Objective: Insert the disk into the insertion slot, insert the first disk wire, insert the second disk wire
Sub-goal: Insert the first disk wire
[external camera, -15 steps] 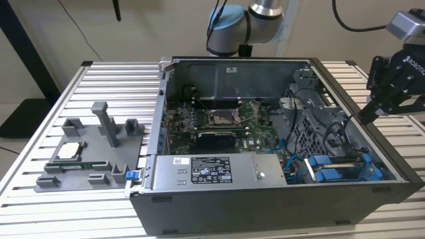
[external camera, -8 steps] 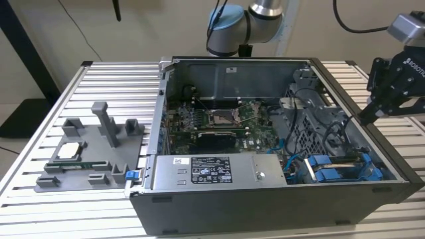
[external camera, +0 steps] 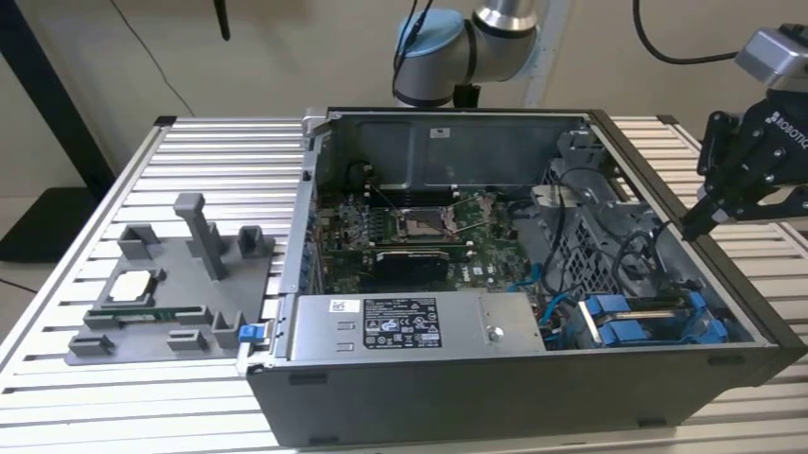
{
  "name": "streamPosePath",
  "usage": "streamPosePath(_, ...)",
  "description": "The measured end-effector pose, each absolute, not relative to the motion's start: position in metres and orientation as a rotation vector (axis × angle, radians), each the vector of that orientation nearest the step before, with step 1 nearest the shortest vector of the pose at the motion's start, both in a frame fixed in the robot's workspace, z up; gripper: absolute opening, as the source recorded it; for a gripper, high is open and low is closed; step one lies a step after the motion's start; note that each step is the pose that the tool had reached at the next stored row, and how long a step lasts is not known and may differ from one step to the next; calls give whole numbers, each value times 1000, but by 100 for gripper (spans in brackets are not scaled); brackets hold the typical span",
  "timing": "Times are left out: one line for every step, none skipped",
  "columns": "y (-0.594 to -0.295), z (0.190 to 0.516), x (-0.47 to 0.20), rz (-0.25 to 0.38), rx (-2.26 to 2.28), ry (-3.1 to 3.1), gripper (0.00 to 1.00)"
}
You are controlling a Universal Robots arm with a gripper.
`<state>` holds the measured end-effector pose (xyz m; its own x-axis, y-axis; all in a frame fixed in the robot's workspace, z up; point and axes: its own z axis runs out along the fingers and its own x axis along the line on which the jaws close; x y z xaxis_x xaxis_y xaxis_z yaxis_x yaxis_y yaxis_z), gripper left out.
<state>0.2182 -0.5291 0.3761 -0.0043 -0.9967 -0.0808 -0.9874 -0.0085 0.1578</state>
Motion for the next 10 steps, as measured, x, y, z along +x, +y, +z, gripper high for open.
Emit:
streamPosePath(-529,376,218,-261,2177,-2172,0)
streamPosePath(-529,376,218,-261,2177,-2172,0)
streamPosePath(-529,376,218,-261,2177,-2172,0)
streamPosePath(-529,376,218,-261,2177,-2172,0)
streamPosePath(-529,376,218,-261,2177,-2172,100)
streamPosePath(-529,376,218,-261,2177,-2172,100)
streamPosePath(-529,376,219,-262,2177,-2172,100)
streamPosePath(-529,376,221,-263,2176,-2172,100)
streamPosePath(-529,376,224,-264,2175,-2171,100)
streamPosePath(-529,376,226,-265,2175,-2171,100)
